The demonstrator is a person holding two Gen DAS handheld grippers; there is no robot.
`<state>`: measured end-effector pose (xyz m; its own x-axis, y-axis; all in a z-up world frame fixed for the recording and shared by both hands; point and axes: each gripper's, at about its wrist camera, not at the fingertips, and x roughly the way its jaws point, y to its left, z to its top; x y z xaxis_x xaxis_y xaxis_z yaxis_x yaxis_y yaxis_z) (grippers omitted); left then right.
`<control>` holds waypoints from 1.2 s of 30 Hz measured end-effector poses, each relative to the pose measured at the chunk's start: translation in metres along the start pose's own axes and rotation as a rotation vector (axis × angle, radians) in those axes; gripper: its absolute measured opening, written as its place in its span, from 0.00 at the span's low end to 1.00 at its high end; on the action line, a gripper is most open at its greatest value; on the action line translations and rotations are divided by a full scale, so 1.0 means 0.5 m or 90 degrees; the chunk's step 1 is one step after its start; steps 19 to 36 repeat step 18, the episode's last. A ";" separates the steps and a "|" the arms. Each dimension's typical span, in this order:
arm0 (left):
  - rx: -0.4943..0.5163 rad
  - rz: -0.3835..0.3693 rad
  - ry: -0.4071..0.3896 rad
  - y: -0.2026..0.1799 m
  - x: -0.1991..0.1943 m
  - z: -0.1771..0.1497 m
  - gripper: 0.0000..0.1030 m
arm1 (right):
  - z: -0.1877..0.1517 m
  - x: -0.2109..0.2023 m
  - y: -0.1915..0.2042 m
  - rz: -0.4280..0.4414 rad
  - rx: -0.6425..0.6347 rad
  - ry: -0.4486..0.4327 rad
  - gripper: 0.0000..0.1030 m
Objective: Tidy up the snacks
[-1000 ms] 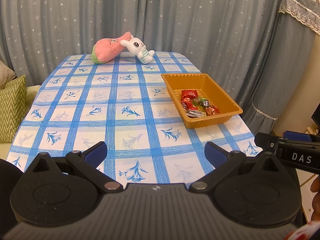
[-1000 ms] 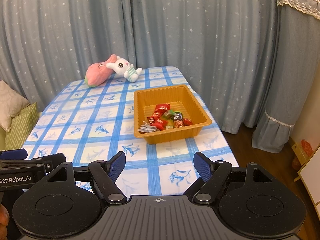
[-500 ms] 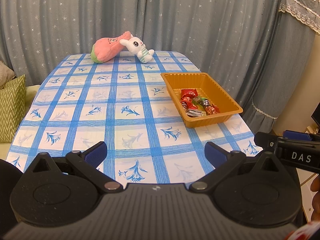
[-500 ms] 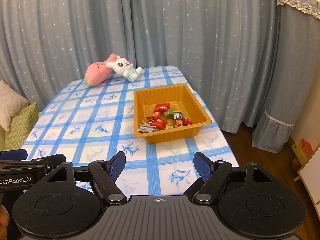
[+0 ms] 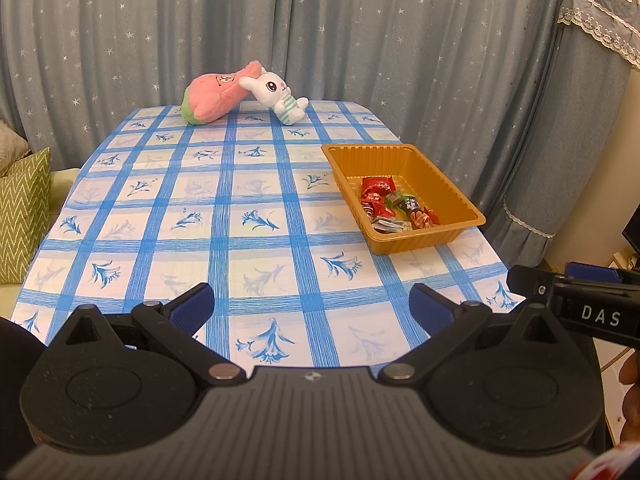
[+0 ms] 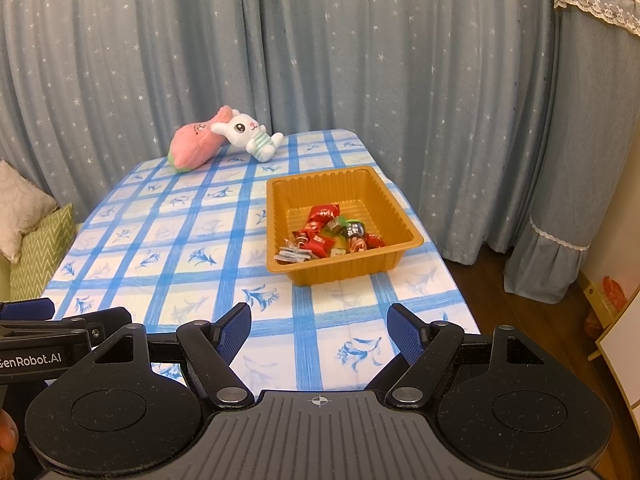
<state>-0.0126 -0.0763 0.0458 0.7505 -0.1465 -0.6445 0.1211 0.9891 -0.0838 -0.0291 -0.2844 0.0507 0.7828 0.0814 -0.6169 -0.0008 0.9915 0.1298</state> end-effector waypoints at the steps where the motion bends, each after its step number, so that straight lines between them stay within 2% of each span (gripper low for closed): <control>1: 0.000 0.000 0.000 0.000 0.000 0.000 1.00 | 0.000 0.000 0.000 0.000 0.000 0.000 0.73; 36: -0.008 -0.013 -0.012 -0.005 -0.002 -0.016 1.00 | 0.001 0.000 -0.002 0.000 0.000 0.000 0.73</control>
